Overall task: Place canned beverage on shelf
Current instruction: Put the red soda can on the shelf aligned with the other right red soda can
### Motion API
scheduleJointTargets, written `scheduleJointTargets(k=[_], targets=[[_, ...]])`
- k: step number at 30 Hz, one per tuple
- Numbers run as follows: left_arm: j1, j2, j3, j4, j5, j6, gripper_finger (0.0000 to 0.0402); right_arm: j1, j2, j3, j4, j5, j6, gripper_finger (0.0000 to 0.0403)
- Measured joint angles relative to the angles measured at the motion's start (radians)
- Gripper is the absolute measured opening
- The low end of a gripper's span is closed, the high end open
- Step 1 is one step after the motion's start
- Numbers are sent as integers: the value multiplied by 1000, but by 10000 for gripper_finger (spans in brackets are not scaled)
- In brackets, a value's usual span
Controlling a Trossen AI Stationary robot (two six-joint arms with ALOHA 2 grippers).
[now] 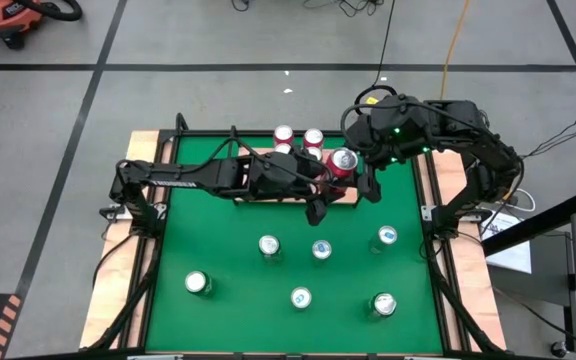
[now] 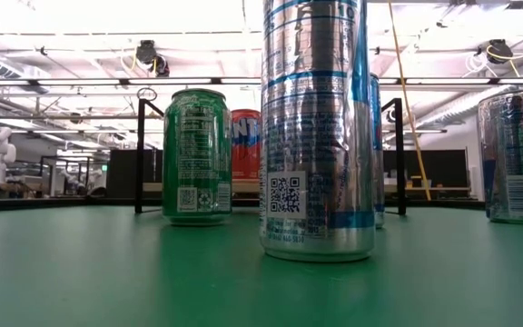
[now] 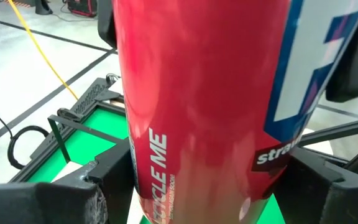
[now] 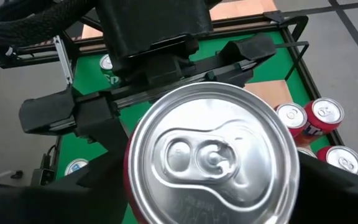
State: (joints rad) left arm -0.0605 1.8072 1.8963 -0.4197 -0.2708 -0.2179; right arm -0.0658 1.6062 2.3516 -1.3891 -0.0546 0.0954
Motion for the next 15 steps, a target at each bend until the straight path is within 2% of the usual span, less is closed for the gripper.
scheduleJointTargets(k=[4,9,12,15], targets=[[1,-1,2,-37,-2,-2,288,0,3,0,-1,1,-7,290],[0,-2,3,-53,-15,-4,290,0,3,-1,0,0,-15,303],[0,-6,3,-55,-19,-4,310,0,3,-1,0,0,-25,303],[1,-10,11,-81,-27,-19,349,0,0,-19,23,5,-36,296]])
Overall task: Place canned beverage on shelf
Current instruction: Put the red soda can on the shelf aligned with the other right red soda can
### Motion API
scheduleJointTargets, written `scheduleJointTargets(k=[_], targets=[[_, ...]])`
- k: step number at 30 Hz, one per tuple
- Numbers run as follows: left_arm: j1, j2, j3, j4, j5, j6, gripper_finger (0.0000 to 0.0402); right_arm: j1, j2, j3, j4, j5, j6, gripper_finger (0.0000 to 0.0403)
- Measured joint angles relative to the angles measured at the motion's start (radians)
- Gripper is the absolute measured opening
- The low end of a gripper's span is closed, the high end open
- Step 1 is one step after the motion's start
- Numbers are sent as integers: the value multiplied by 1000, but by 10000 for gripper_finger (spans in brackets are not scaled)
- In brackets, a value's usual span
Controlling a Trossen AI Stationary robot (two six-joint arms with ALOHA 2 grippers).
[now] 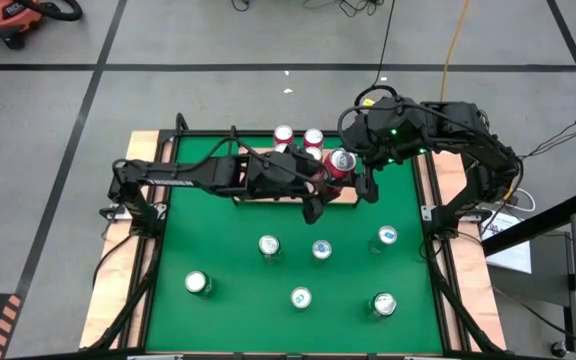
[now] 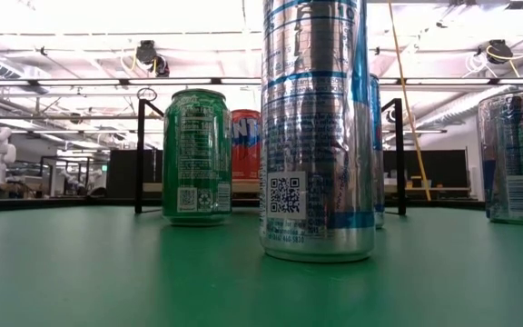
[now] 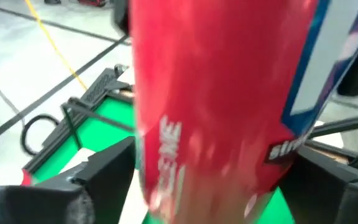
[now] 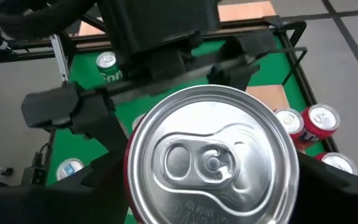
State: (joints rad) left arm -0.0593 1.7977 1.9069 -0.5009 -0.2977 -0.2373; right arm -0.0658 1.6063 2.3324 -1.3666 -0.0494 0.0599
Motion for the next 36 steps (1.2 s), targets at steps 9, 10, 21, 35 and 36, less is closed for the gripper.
scheduleJointTargets(k=[9,10,21,35,36], targets=[[-16,-58,89,-280,8,-93,385,-4,-3,-121,36,27,-6,297],[-22,-72,91,-322,9,-103,384,-6,-5,-144,44,27,-15,297],[-59,-213,100,-490,3,-250,384,-49,-42,-607,395,-33,-61,299],[-119,-246,100,-598,-50,-281,384,-108,-123,-1002,790,-55,-152,299],[-119,-246,100,-597,-50,-281,384,-113,-121,-1010,803,-56,-162,299]])
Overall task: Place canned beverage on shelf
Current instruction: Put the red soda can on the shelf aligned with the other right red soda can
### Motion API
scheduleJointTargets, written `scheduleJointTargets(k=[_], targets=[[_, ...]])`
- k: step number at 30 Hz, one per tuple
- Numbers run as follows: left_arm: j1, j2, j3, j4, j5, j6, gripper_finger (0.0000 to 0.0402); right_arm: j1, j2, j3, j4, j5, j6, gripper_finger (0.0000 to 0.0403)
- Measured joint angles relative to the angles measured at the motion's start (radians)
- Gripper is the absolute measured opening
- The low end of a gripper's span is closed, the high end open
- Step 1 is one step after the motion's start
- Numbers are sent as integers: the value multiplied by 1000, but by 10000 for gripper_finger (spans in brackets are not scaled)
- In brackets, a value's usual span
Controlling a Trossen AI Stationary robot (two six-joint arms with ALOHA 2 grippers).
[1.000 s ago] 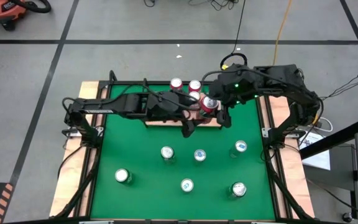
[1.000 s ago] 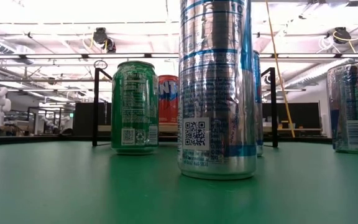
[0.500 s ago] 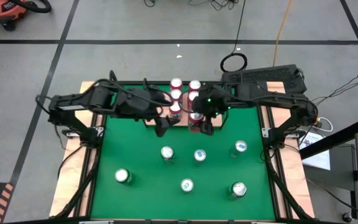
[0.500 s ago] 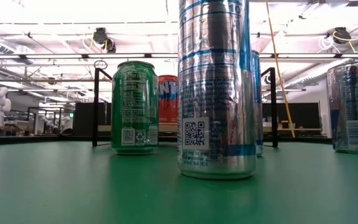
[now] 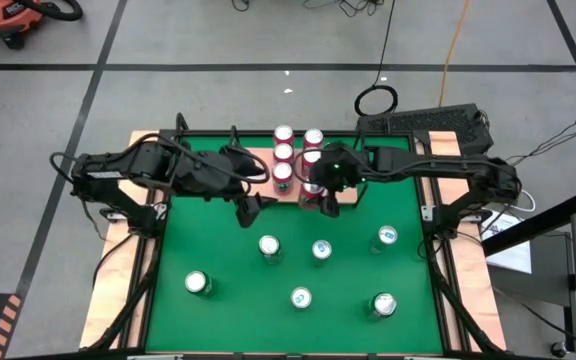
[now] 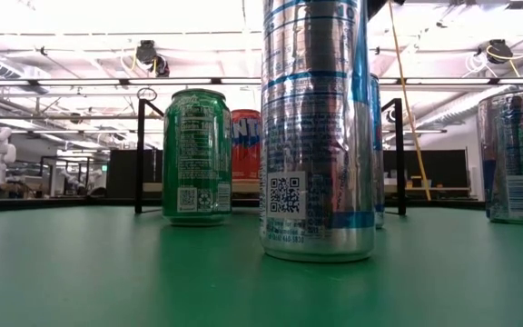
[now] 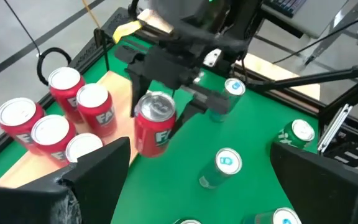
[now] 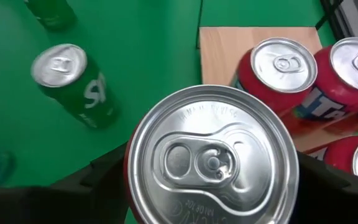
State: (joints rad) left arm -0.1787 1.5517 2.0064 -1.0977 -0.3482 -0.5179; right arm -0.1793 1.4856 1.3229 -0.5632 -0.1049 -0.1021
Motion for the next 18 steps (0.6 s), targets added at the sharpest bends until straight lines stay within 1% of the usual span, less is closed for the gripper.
scheduleJointTargets(k=[10,18], targets=[[4,0,0,-10,-10,4,384,-68,53,-13,19,1,-77,300],[8,0,0,-12,-29,2,384,-82,101,-13,25,-5,-103,300]])
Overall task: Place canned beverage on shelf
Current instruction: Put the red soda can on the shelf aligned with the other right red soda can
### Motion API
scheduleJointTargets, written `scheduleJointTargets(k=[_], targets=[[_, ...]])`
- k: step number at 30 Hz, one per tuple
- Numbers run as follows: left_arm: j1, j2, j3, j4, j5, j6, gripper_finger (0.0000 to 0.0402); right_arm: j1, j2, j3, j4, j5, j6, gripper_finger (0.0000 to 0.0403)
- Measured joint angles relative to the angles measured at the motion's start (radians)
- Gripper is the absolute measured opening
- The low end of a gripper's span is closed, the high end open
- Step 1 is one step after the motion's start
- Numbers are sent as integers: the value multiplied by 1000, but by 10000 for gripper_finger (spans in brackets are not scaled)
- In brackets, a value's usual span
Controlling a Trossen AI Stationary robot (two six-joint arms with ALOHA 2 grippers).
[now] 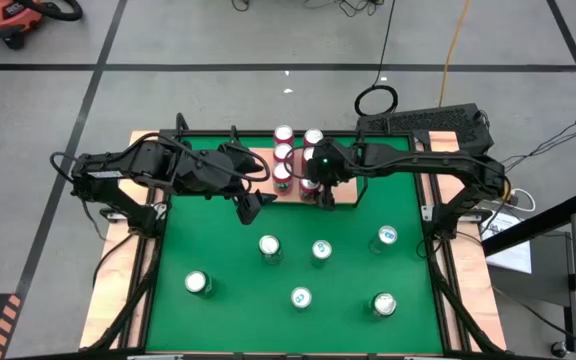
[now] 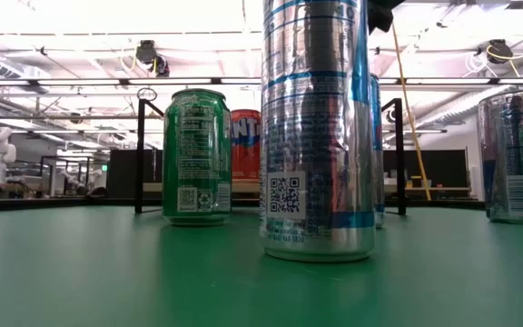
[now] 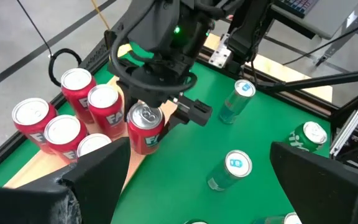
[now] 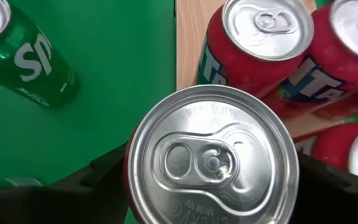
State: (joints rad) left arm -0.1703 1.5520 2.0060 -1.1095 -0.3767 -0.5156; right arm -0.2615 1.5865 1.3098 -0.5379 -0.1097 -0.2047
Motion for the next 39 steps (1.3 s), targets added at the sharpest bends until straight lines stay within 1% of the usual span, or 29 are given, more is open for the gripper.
scheduleJointTargets(k=[6,14,25,34,39], targets=[[0,0,0,0,0,2,384,0,27,0,8,0,-4,300],[2,0,0,0,-8,6,384,-5,28,0,2,5,-40,301],[6,0,0,0,-11,5,384,-32,28,0,-11,8,-40,329],[6,1,0,0,-11,5,384,-32,28,0,-13,9,-68,331],[6,1,0,0,-10,0,384,-33,28,0,-13,34,-70,332]])
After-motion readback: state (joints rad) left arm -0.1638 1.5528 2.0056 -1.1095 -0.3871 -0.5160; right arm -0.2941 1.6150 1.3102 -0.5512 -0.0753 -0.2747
